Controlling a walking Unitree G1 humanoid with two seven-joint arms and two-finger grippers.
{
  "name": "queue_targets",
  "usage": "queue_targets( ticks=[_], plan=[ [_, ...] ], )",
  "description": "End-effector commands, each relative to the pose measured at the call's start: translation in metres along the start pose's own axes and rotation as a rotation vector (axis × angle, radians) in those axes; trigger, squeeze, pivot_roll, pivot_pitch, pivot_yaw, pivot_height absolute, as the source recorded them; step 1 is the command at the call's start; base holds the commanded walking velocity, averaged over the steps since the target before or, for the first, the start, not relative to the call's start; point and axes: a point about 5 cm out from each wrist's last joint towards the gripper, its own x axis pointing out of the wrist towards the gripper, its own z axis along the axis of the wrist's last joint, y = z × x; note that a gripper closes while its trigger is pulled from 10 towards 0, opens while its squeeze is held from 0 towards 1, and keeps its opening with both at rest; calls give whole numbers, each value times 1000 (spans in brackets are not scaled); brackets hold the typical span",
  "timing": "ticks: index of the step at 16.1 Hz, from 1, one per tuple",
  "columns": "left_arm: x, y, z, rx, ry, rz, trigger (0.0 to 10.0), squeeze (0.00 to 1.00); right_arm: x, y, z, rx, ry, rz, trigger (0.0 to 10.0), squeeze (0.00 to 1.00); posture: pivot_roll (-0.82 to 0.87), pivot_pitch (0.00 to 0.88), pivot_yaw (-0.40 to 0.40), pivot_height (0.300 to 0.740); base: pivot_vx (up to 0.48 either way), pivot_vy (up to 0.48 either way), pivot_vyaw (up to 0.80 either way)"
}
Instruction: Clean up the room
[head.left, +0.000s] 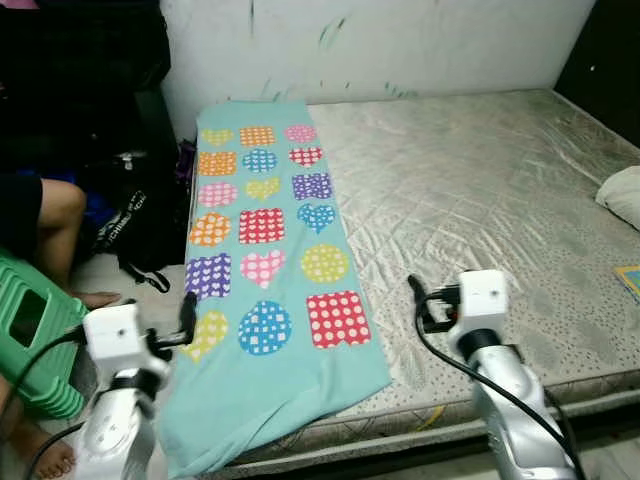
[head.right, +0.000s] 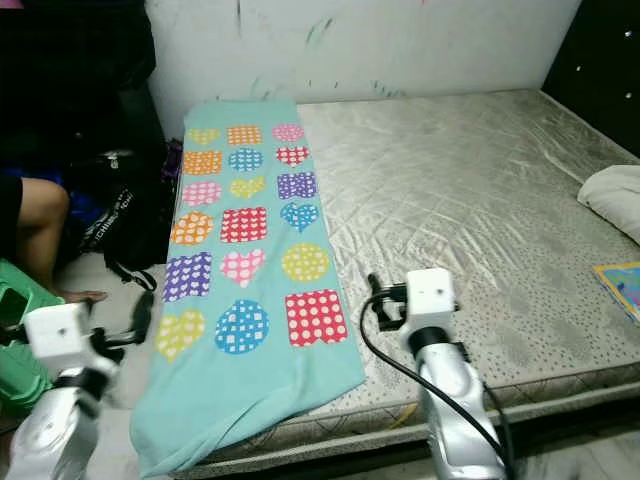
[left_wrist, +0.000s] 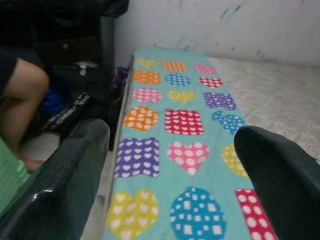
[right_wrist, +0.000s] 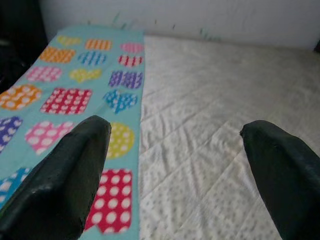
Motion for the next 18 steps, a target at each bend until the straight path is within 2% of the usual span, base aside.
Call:
queue_targets(
  ticks=[1,4,6,18],
  plan=[
    [-3,4,2,12,-6,3,10000,0,-2,-2,4,0,-26,-4,10000,0,-93,0,-12,740,0,0,0],
    [-8,8,-4,9,18,27,10000,0,-5,-9,-4,5,8,-11,10000,0,-92,0,-13,740,0,0,0],
    [-4,4,-3,10,16,22,10000,0,-3,-5,-9,29,52,13,10000,0,-93,0,-14,740,0,0,0],
    [3,-3,-5,-12,31,1,10000,0,-2,5,-10,21,72,77,10000,0,-95,0,-12,740,0,0,0]
  ],
)
